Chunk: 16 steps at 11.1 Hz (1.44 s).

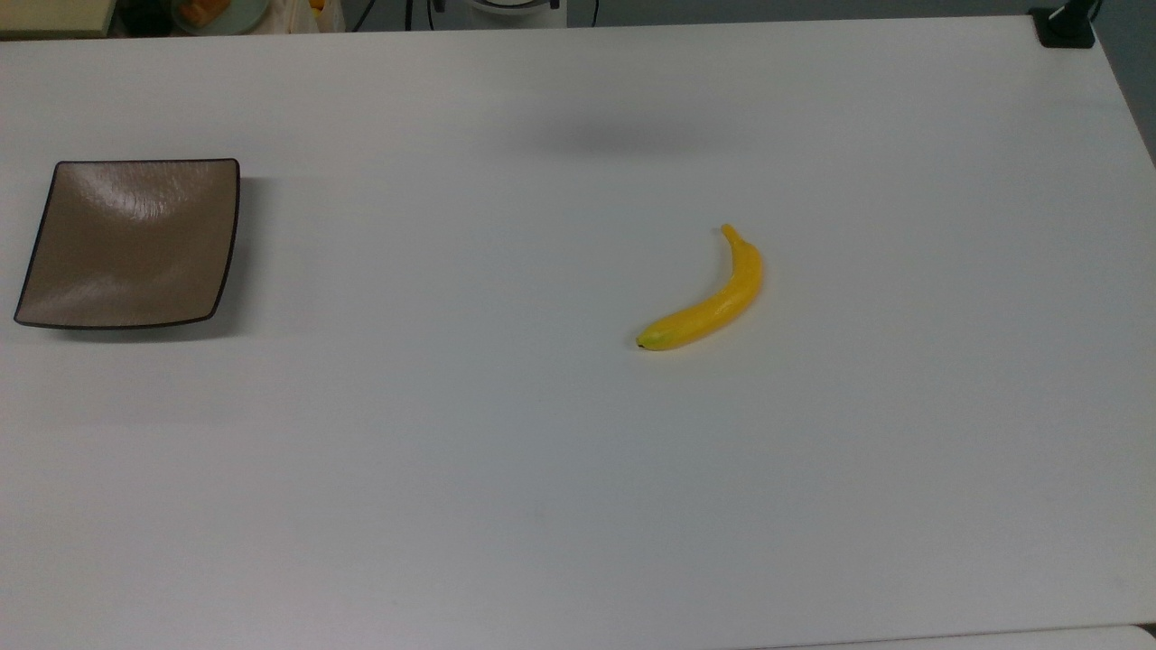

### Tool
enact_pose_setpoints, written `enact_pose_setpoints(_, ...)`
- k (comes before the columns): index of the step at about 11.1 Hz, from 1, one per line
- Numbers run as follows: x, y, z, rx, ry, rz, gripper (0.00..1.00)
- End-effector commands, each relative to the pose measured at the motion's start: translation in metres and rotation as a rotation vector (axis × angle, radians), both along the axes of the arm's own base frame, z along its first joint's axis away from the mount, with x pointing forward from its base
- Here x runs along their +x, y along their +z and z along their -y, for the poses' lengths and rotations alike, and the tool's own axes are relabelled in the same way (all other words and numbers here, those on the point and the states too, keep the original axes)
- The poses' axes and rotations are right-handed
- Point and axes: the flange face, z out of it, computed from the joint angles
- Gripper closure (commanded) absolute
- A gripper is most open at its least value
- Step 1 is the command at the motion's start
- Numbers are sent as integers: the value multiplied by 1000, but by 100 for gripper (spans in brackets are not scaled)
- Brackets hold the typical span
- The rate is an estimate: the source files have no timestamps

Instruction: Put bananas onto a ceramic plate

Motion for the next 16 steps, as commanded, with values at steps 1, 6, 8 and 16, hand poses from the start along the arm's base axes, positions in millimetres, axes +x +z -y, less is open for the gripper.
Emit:
enact_pose_setpoints(1,10,-4,-46,24,-110,3,0)
enact_pose_setpoints(6,32,-34,-119,82,-474,-76,0)
enact_pose_setpoints(8,45,-50,-147,117,-594,-66,0)
enact_pose_setpoints(16,83,-179,-224,104,-691,-77,0)
